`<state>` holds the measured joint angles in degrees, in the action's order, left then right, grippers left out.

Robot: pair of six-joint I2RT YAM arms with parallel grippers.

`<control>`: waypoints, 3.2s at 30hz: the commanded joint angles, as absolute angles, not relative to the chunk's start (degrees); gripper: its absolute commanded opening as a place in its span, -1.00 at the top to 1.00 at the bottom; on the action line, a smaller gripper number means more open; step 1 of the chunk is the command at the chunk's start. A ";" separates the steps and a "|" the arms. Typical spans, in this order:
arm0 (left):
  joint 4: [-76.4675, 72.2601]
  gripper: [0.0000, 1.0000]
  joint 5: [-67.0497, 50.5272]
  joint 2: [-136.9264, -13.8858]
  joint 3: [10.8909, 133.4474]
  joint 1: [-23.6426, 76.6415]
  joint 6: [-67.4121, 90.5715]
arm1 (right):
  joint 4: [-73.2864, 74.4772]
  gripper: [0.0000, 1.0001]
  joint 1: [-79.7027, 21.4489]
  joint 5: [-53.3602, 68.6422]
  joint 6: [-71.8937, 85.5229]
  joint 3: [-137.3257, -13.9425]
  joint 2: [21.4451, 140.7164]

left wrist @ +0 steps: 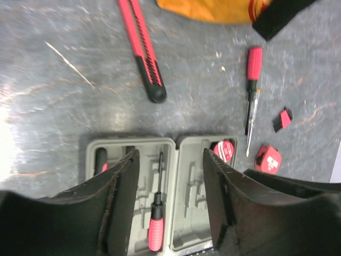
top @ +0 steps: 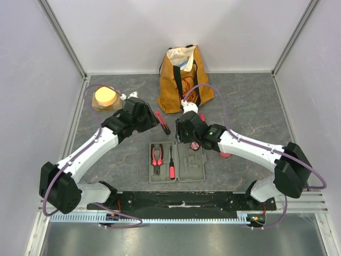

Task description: Pack the tool kit

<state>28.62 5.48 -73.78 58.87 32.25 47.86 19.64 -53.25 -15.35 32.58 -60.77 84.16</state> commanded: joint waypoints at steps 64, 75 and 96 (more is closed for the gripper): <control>40.78 -0.61 -34.09 -64.78 76.37 2.29 24.79 | 27.77 1.00 -52.64 5.18 -5.62 -86.14 92.66; 40.17 -0.56 -54.82 -64.69 74.88 2.28 27.42 | 26.54 1.00 -55.02 10.55 -8.26 -85.96 84.73; 39.82 0.96 -52.22 -63.11 74.17 2.20 24.53 | 22.34 -0.47 -55.20 5.20 -0.11 -84.46 82.97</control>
